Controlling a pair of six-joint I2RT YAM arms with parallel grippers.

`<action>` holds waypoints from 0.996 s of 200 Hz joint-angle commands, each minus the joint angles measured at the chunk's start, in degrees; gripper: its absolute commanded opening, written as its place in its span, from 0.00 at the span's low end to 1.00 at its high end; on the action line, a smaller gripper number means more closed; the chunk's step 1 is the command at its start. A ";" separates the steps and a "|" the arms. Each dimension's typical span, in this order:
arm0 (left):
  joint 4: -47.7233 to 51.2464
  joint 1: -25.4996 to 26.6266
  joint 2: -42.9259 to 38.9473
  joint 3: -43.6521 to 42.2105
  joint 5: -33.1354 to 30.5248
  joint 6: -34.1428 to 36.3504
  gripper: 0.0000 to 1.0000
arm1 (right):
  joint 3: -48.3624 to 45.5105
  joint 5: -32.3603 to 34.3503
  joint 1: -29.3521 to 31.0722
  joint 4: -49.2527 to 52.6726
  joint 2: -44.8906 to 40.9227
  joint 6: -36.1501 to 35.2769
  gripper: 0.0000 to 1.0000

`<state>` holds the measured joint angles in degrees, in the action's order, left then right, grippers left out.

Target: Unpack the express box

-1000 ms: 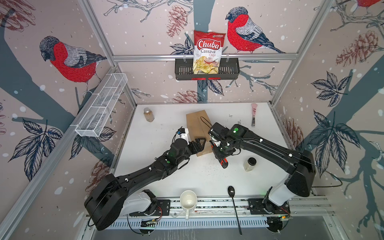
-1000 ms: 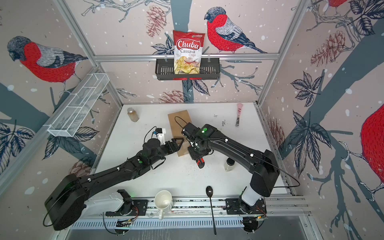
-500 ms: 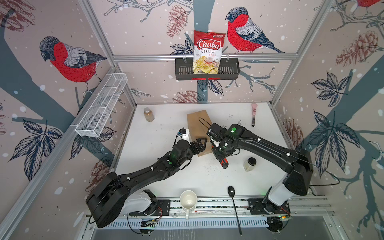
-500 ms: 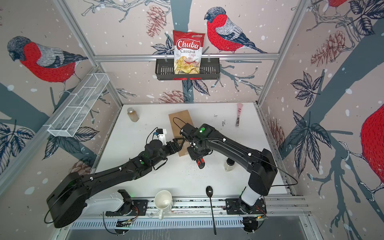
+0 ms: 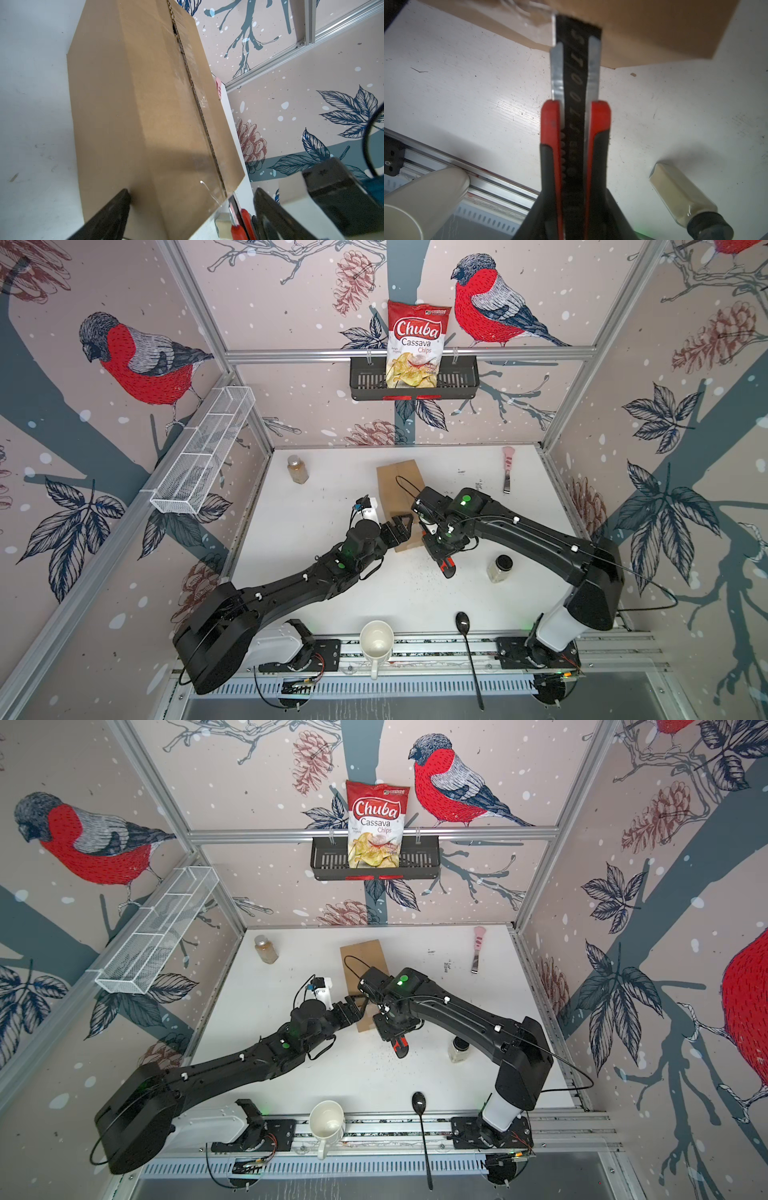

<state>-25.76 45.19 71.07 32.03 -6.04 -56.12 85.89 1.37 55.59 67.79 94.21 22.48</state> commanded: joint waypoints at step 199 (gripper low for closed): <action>-5.63 5.50 3.33 2.27 0.20 0.23 0.59 | -4.33 -4.40 -3.68 0.36 -3.82 -3.70 0.04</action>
<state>-26.30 49.63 74.13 33.74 -7.77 -55.53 81.41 -0.93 52.27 69.56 90.89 21.93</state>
